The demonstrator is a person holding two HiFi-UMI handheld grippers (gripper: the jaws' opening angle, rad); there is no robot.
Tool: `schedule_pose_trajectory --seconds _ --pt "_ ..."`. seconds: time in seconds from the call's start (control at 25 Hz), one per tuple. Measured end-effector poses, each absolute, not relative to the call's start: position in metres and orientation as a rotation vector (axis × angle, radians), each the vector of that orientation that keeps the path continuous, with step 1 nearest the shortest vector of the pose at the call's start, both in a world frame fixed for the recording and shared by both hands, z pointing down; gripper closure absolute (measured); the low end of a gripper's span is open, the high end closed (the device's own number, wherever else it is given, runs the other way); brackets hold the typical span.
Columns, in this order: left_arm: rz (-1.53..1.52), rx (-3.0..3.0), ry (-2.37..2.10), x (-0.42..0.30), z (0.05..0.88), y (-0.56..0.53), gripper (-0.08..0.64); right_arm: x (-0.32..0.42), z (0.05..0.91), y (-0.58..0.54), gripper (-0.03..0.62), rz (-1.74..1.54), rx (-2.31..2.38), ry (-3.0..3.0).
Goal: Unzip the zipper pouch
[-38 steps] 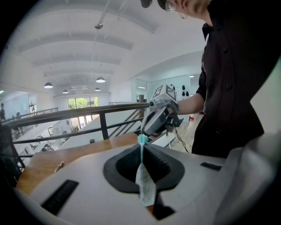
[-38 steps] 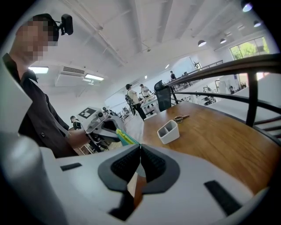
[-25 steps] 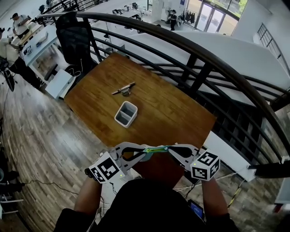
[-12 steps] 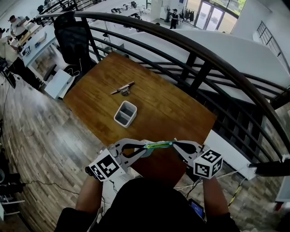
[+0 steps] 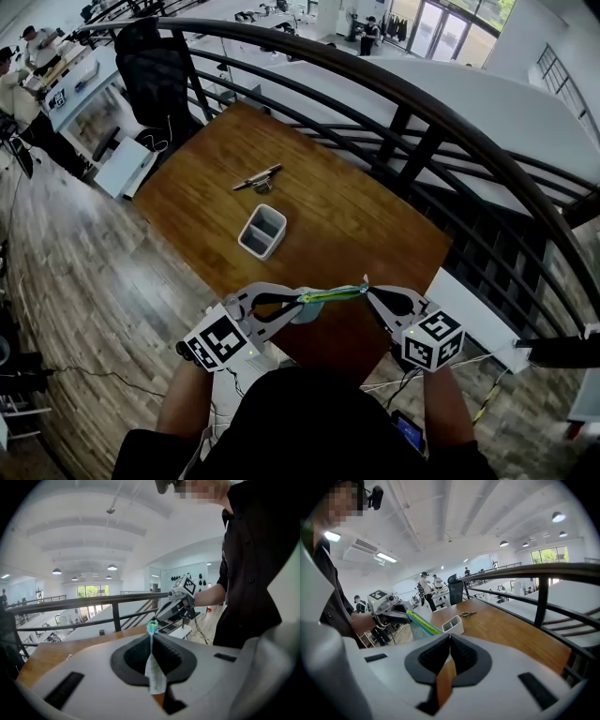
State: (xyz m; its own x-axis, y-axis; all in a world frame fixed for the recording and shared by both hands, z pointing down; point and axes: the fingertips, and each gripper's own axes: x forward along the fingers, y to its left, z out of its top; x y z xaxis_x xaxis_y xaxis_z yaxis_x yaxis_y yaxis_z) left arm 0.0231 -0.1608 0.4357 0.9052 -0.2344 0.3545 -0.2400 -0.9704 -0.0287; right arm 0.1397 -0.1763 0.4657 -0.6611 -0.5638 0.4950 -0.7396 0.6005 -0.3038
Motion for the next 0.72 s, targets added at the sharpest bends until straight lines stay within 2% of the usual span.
schedule_pose_trajectory --seconds 0.72 --pt "0.583 3.006 -0.452 0.007 0.444 -0.161 0.538 0.149 0.479 -0.180 0.591 0.630 1.062 -2.410"
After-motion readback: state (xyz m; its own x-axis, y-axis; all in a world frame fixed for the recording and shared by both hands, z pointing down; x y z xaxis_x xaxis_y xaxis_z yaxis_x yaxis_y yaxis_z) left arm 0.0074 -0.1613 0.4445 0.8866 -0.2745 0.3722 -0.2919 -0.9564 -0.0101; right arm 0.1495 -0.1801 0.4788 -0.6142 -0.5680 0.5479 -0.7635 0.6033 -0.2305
